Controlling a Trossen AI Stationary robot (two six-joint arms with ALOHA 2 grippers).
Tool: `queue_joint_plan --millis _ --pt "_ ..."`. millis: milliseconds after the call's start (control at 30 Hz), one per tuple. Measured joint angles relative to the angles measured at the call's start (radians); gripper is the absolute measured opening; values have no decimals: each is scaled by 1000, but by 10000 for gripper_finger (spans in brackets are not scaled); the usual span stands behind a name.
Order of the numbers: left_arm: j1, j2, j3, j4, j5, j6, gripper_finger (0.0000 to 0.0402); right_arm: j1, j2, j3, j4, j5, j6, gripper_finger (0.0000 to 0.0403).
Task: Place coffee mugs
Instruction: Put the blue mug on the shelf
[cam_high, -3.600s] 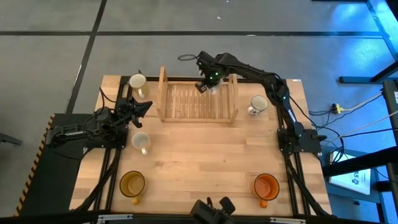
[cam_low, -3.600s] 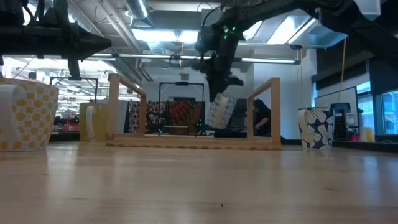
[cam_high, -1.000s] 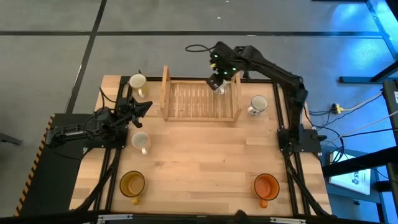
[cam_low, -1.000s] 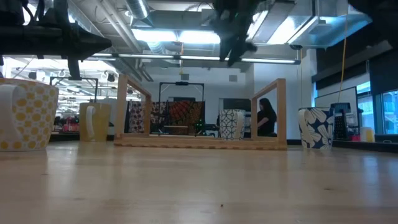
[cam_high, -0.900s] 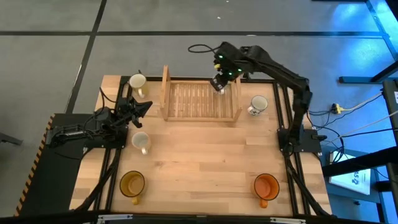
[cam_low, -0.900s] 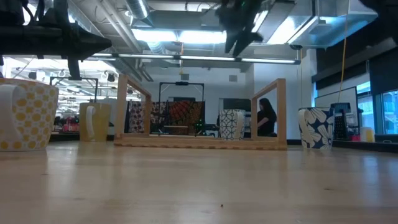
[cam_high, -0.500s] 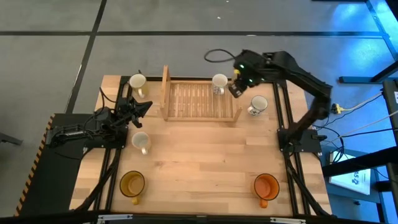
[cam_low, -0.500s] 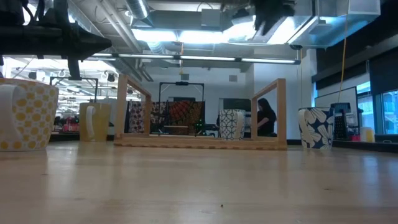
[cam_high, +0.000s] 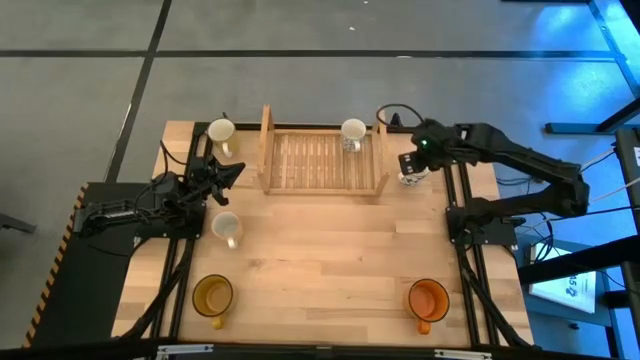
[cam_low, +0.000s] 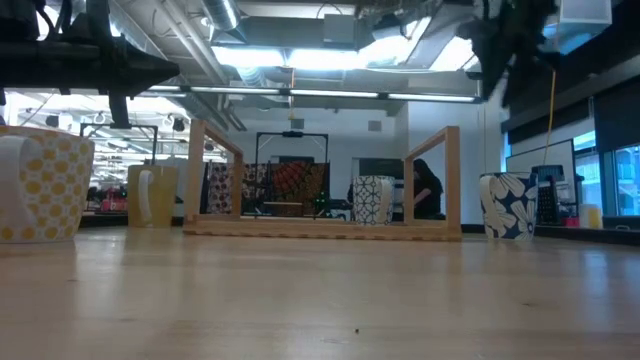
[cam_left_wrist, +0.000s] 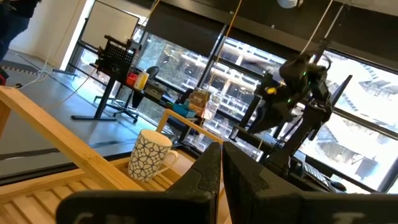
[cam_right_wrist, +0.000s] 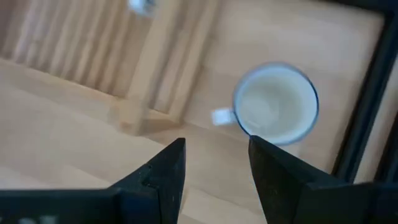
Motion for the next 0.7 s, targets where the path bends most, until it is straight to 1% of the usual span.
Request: queue_joint_plan --millis 133,233,300,467,567,700 --pt "0 0 0 0 0 0 9 -52 -6 -107 60 -2 9 163" --pt "0 0 0 0 0 0 9 -95 8 -169 160 -44 -13 163" --pt "0 0 0 0 1 0 9 -124 25 -199 206 -54 -20 163" --pt "0 0 0 0 7 0 9 -196 83 -240 273 -59 -50 163" --pt "0 0 0 0 7 0 9 -213 121 -239 330 -71 -72 163" --pt "0 0 0 0 7 0 9 -240 187 -240 346 -67 -88 163"
